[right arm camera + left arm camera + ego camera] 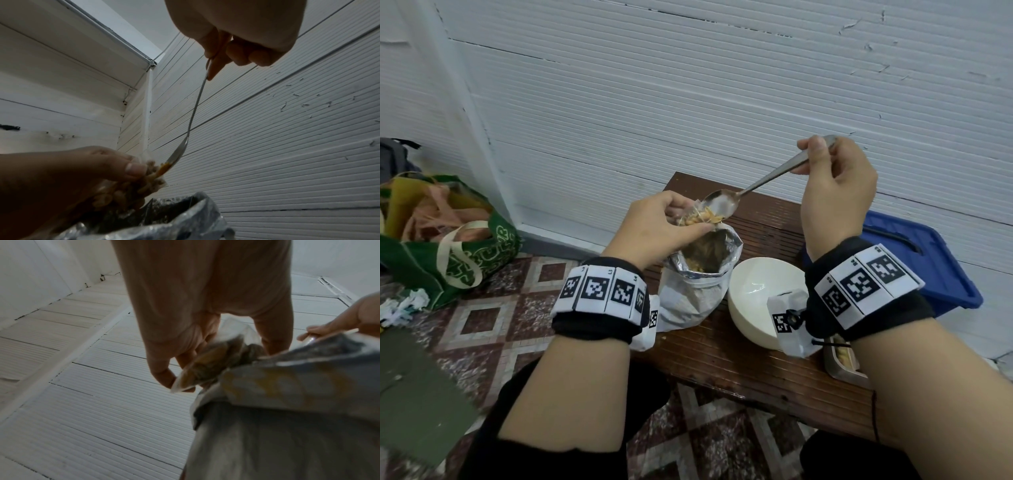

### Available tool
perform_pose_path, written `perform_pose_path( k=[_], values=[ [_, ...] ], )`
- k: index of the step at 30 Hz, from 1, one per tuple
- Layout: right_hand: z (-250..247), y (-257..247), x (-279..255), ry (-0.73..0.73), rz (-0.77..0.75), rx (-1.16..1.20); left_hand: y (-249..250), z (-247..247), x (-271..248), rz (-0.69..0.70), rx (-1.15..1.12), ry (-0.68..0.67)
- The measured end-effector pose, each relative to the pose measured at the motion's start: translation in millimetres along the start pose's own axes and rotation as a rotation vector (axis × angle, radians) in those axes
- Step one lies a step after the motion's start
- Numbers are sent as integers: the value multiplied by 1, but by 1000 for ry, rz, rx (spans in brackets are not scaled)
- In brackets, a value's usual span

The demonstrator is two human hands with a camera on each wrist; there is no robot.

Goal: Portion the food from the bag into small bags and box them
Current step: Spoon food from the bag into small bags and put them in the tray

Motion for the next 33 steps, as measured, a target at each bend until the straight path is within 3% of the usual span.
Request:
perform_pose_path(
  k=[8, 17, 23, 33],
  values=[
    [-24, 23, -4, 131, 109, -120, -1, -9, 0, 0, -60, 35],
    [14, 50, -61, -277, 184, -310, 19, -15, -5, 78, -303, 100],
    [21, 56, -69, -337, 228, -284, 27, -14, -8, 86, -482, 121],
    [10, 59, -63, -324, 361, -137, 32, -7, -9, 98, -484, 92]
  ],
)
Point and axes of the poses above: each hand's wrist, its own x-axis towards the middle knuckle, its own z-axis out of the palm, y = z × x, the point moved 7 cm from there along x, towards the middle knuckle, and after that the axes turned 9 degrees about x, right-handed, at the moved point
